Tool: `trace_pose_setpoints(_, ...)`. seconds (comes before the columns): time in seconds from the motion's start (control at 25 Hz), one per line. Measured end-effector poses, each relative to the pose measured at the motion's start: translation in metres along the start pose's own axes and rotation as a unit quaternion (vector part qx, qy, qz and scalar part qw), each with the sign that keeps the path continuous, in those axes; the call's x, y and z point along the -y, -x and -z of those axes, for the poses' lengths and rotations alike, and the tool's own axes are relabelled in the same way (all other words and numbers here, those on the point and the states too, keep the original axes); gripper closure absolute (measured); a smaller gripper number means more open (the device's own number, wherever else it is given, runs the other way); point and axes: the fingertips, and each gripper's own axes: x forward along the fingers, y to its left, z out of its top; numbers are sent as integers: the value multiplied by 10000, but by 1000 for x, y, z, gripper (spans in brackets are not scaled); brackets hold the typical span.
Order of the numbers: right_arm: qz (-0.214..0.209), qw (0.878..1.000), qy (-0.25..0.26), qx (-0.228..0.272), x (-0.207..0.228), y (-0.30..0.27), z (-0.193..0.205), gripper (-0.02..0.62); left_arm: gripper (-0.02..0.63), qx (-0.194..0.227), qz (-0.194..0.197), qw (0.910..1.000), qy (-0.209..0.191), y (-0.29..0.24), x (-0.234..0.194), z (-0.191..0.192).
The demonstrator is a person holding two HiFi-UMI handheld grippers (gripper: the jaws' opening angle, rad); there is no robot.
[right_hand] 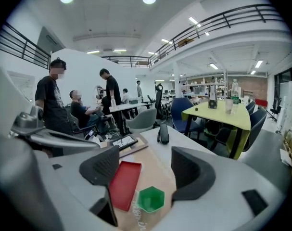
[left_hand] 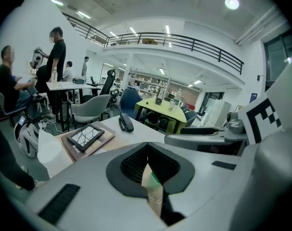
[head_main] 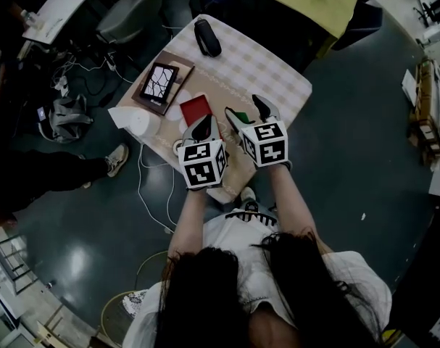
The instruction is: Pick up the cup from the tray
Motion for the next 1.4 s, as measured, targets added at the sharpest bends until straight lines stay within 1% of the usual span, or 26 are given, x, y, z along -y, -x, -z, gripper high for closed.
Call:
trace_pose_setpoints(0.12, -109, 9996, 138, 209, -10, 11, -17, 258, 597, 200, -42, 9998, 54, 6, 7, -7)
trace_pose_setpoints(0.16, -100, 9994, 195, 254, -13, 14, -21, 278, 597, 242, -42, 9997, 65, 8, 10, -8)
trace_pose_setpoints(0.2, -58, 9992, 254, 297, -15, 18, -23, 320, 597, 273, -41, 9996, 66, 10, 12, -8)
trace_pose_setpoints(0.32, 103, 9986, 339, 402, -17, 28, -26, 503, 597, 359, -67, 9993, 78, 16, 16, -11)
trace_pose_setpoints(0.36, 120, 9986, 303, 425, -17, 31, -26, 542, 597, 385, -87, 9992, 91, 18, 16, -11)
trace_pose_setpoints(0.44, 99, 9985, 180, 504, -18, 36, -26, 579, 597, 423, -137, 9989, 112, 23, 17, -11)
trace_pose_setpoints(0.52, 42, 9984, 147, 543, -21, 41, -25, 583, 597, 450, -178, 9987, 132, 27, 19, -10)
trace_pose_setpoints(0.88, 32, 9982, 384, 456, -24, 58, -18, 584, 597, 576, -308, 9976, 244, 41, 25, -6)
trace_pose_setpoints(1.16, -36, 9975, 574, 403, -26, 64, -12, 584, 597, 579, -404, 9972, 257, 48, 29, 6)
trace_pose_setpoints(1.4, -59, 9970, 689, 335, -28, 69, -4, 584, 597, 586, -467, 9971, 140, 55, 38, 14)
